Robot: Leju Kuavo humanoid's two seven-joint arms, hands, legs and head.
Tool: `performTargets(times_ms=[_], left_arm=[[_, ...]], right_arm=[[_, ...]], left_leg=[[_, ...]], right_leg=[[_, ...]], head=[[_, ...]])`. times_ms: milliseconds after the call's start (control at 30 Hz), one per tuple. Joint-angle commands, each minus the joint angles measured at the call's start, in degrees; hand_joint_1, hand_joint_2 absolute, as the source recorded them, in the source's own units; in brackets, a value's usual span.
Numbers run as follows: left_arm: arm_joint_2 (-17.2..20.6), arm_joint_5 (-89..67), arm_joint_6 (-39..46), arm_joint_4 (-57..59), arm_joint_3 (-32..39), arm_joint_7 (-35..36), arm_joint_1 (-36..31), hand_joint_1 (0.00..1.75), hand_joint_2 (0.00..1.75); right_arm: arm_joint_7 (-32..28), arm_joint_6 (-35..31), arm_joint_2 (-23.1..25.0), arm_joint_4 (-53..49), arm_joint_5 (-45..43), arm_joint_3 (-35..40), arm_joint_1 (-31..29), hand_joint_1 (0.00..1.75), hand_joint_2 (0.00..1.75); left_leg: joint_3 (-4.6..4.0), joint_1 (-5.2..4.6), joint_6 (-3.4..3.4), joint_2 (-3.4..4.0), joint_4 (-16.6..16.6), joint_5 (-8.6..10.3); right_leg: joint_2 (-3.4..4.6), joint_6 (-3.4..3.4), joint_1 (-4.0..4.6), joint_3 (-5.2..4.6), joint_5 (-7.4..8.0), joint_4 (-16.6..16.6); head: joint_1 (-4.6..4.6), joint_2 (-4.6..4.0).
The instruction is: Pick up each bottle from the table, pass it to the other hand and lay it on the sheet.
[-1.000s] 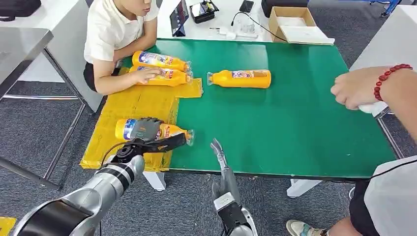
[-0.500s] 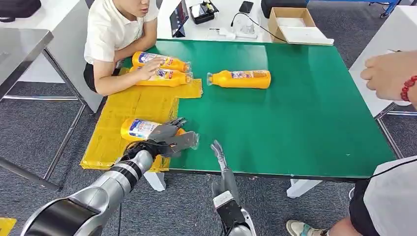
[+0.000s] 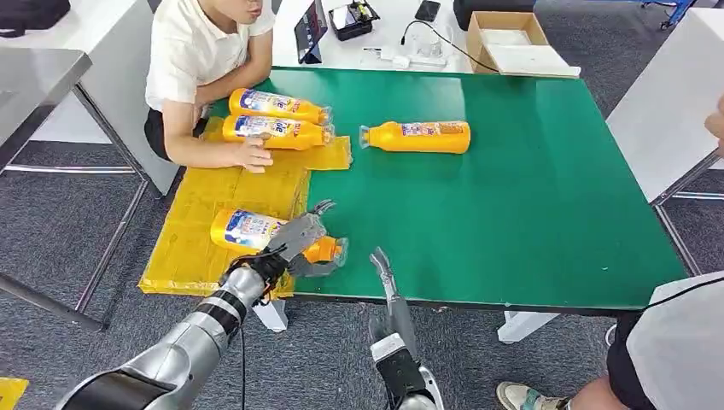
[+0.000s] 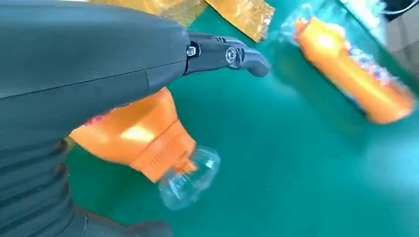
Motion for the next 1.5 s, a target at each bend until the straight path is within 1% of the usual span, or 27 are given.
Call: performTargets(times_ms=[33, 67, 133, 167, 233, 267, 367, 400, 433, 500, 533, 567, 600, 633, 667, 700, 833, 1000, 1033, 1067, 1100, 1133, 1167, 1233, 1300, 1367, 1500], left_arm=[[3.5, 17.4, -0.4, -24.8, -1.4, 0.3, 13.0, 0.0, 1.75], [4.5, 20.7, 0.9, -29.2, -3.7, 1.5, 15.5, 0.0, 1.75], [5.0, 24.4, 2.3, -33.6, -5.4, 0.6, 19.0, 0.0, 1.75], [5.4, 27.0, 3.3, -36.4, -6.3, 0.6, 21.0, 0.0, 1.75], [5.8, 27.5, 3.6, -37.8, -7.0, 0.7, 22.1, 0.0, 1.75], [5.8, 27.5, 3.6, -37.8, -7.0, 0.7, 22.1, 0.0, 1.75], [6.0, 31.8, 4.4, -40.0, -7.0, 0.5, 23.7, 0.0, 1.75], [6.4, 34.0, 4.8, -41.7, -7.5, 0.7, 24.8, 0.0, 1.75], [6.4, 36.9, 5.5, -43.7, -7.4, 0.4, 26.3, 0.0, 1.75], [7.2, 40.7, 7.1, -49.5, -8.1, 0.0, 30.2, 0.0, 1.75], [7.7, 41.5, 8.1, -51.6, -8.5, 0.0, 31.5, 0.0, 1.75], [8.2, 40.4, 10.8, -54.1, -8.7, -1.4, 33.1, 0.0, 1.75], [8.7, 40.3, 11.1, -55.3, -9.1, -1.3, 33.8, 0.0, 1.75], [8.8, 34.4, 16.4, -56.3, -9.3, -3.6, 34.3, 0.0, 1.75], [8.7, 33.1, 17.7, -57.8, -9.3, -4.1, 35.1, 0.0, 1.75], [8.7, 32.9, 17.8, -58.2, -9.4, -4.0, 35.3, 0.0, 1.75], [8.6, 32.8, 17.8, -57.9, -9.5, -3.8, 35.0, 0.0, 1.75], [8.6, 32.8, 17.8, -57.6, -9.5, -3.8, 34.8, 0.0, 1.75], [8.6, 32.8, 17.8, -57.6, -9.5, -3.8, 34.8, 0.0, 1.75], [8.2, 34.2, 16.5, -58.0, -9.5, -3.7, 35.2, 0.0, 1.75], [8.0, 34.1, 16.4, -58.6, -9.6, -3.7, 35.6, 0.0, 1.75], [8.0, 33.2, 16.7, -59.3, -10.1, -4.0, 35.9, 0.0, 1.75], [7.9, 32.0, 17.4, -59.9, -10.6, -3.8, 36.4, 0.0, 1.75], [7.9, 31.4, 17.5, -60.7, -11.2, -3.7, 36.8, 0.0, 1.75], [8.0, 30.8, 17.6, -60.9, -11.7, -3.5, 36.8, 0.0, 1.75], [7.8, 30.0, 17.7, -60.5, -11.8, -2.7, 36.5, 0.0, 1.75], [7.2, 30.5, 16.4, -59.5, -13.0, -2.0, 35.3, 0.0, 1.75]], right_arm=[[0.1, -2.3, -3.2, 0.5, -0.9, 1.8, 0.4, 0.0, 0.0], [0.1, -2.6, -3.4, 0.3, -1.0, 2.0, 0.6, 0.0, 0.0], [0.1, -2.5, -3.6, -0.4, -1.4, 2.4, 0.9, 0.0, 0.0], [0.1, -3.0, -3.8, -1.6, -2.0, 2.4, 1.2, 0.0, 0.0], [0.1, -2.9, -3.8, -1.6, -2.0, 2.4, 1.2, 0.0, 0.0], [0.1, -2.9, -3.8, -1.6, -2.0, 2.4, 1.2, 0.0, 0.0], [0.1, -2.4, -3.9, -3.8, -4.1, 1.0, 1.9, 0.0, 0.0], [0.1, -3.5, -4.1, -4.8, -3.7, 0.2, 2.3, 0.0, 1.75], [0.1, -7.6, -4.4, -5.5, -1.5, -0.8, 2.5, 0.0, 1.75], [0.1, -12.9, -6.1, -5.2, 3.0, -5.5, 2.5, 0.0, 1.75], [0.1, -13.8, -6.5, -5.0, 5.7, -8.3, 2.6, 0.0, 1.75], [0.6, -15.2, -7.2, -4.3, 10.6, -12.7, 2.7, 0.0, 1.75], [0.1, -12.7, -7.1, -5.1, 11.7, -16.0, 3.1, 0.0, 1.75], [2.9, -14.7, -7.6, -3.8, 19.1, -18.7, 2.7, 0.0, 1.75], [5.1, -13.6, -8.1, -2.8, 23.2, -21.4, 2.2, 0.0, 1.75], [4.3, -12.7, -7.9, -2.4, 23.5, -22.7, 2.0, 0.0, 1.75], [3.7, -12.2, -7.2, -1.8, 23.8, -23.1, 2.0, 0.0, 1.75], [3.6, -12.4, -6.8, -1.8, 24.1, -22.9, 2.2, 0.0, 1.75], [3.6, -12.4, -6.8, -1.8, 24.1, -22.9, 2.2, 0.0, 1.75], [7.7, -13.3, -7.8, -0.4, 28.9, -23.2, 1.4, 0.0, 1.75], [9.1, -13.3, -8.6, 0.9, 30.9, -23.8, 0.5, 0.0, 1.75], [10.0, -12.9, -9.2, 2.4, 32.0, -24.4, -0.4, 0.0, 1.75], [10.9, -12.7, -9.5, 4.2, 33.2, -25.4, -1.6, 0.0, 1.75], [11.7, -11.4, -9.5, 6.5, 34.2, -26.3, -3.2, 0.0, 1.75], [13.2, -10.3, -9.7, 8.2, 36.0, -26.1, -4.4, 0.0, 1.75], [15.3, -9.0, -9.9, 10.5, 38.6, -25.3, -6.1, 0.0, 1.75], [17.5, -4.7, -10.0, 16.0, 38.7, -24.4, -10.9, 0.0, 1.75]], left_leg=[[0.17, 0.0, -0.05, 0.21, -0.1, -0.09], [0.36, 0.04, -0.09, 0.35, -0.1, -0.2], [0.15, 0.02, -0.07, 0.27, 0.0, -0.13], [0.22, 0.05, -0.1, 0.31, 0.0, -0.2], [0.0, 0.01, -0.07, 0.24, 0.0, -0.12], [0.12, 0.05, -0.1, 0.33, 0.0, -0.23], [0.06, 0.07, -0.1, 0.2, 0.0, -0.2], [-0.05, 0.03, -0.08, 0.18, 0.0, -0.15], [0.03, 0.04, -0.1, 0.17, 0.0, -0.2], [-0.07, 0.0, -0.06, 0.23, 0.0, -0.13], [0.02, 0.02, -0.08, 0.28, 0.0, -0.19], [-0.02, 0.01, -0.06, 0.22, -0.1, -0.15], [0.09, 0.03, -0.08, 0.24, 0.0, -0.21], [-0.03, -0.01, -0.05, 0.17, -0.1, -0.13], [0.02, 0.01, -0.06, 0.13, -0.1, -0.16], [-0.08, 0.01, -0.04, 0.09, 0.0, -0.12], [0.03, 0.01, -0.07, 0.09, 0.0, -0.17], [-0.15, -0.04, -0.04, 0.08, 0.0, -0.08], [0.0, 0.0, -0.09, 0.09, -0.1, -0.15], [0.12, 0.05, -0.13, 0.11, 0.0, -0.23], [0.03, 0.02, -0.08, 0.09, -0.1, -0.15], [-0.08, 0.0, -0.04, 0.09, -0.1, -0.11], [0.1, 0.05, -0.07, 0.15, -0.1, -0.19], [0.09, 0.04, -0.05, 0.22, -0.1, -0.19], [-0.07, -0.01, -0.02, 0.14, 0.0, -0.12], [-0.02, 0.01, -0.04, 0.2, 0.0, -0.14], [0.1, -0.01, -0.1, 0.2, -0.1, -0.16]], right_leg=[[0.17, -0.08, 0.01, 0.11, -0.03, -0.1], [0.28, -0.15, 0.05, 0.27, -0.1, -0.1], [0.2, -0.1, 0.03, 0.07, -0.06, 0.0], [0.23, -0.15, 0.06, 0.14, -0.12, 0.0], [0.18, -0.09, 0.02, -0.09, -0.06, 0.0], [0.26, -0.15, 0.06, 0.03, -0.13, 0.0], [0.13, -0.15, 0.08, 0.0, -0.13, 0.0], [0.12, -0.12, 0.04, -0.12, -0.09, 0.0], [0.11, -0.16, 0.05, -0.04, -0.15, 0.0], [0.17, -0.09, 0.01, -0.16, -0.06, 0.0], [0.2, -0.13, 0.03, -0.07, -0.11, 0.0], [0.13, -0.1, 0.02, -0.09, -0.1, -0.1], [0.14, -0.14, 0.04, 0.02, -0.15, -0.1], [0.08, -0.09, 0.0, -0.09, -0.09, -0.1], [0.04, -0.12, 0.02, -0.02, -0.13, -0.1], [0.01, -0.08, 0.01, -0.11, -0.09, -0.1], [0.01, -0.14, 0.04, 0.01, -0.12, -0.1], [0.01, -0.08, 0.0, -0.19, -0.05, -0.1], [0.01, -0.15, 0.04, -0.04, -0.11, -0.1], [0.02, -0.21, 0.09, 0.06, -0.19, 0.0], [0.01, -0.14, 0.05, -0.02, -0.12, -0.1], [0.02, -0.08, 0.03, -0.12, -0.07, -0.1], [0.07, -0.13, 0.08, 0.05, -0.12, -0.1], [0.12, -0.11, 0.06, 0.04, -0.1, -0.1], [0.06, -0.07, 0.01, -0.11, -0.06, -0.1], [0.12, -0.09, 0.02, -0.07, -0.06, -0.1], [0.12, -0.17, 0.04, 0.05, -0.08, -0.1]], head=[[-0.02, 0.0], [-0.04, 0.0], [-0.04, 0.0], [-0.02, 0.0], [-0.02, 0.0], [-0.02, 0.0], [-0.04, 0.0], [-0.02, 0.0], [-0.02, 0.0], [-0.02, 0.0], [-0.02, 0.0], [-0.04, 0.0], [-0.04, 0.0], [-0.04, 0.0], [-0.04, 0.0], [-0.02, 0.0], [-0.02, 0.0], [-0.04, 0.0], [-0.04, 0.0], [-0.04, 0.0], [-0.04, 0.0], [-0.04, 0.0], [-0.04, 0.0], [-0.04, 0.0], [-0.04, 0.0], [-0.02, 0.0], [-0.02, 0.0]])
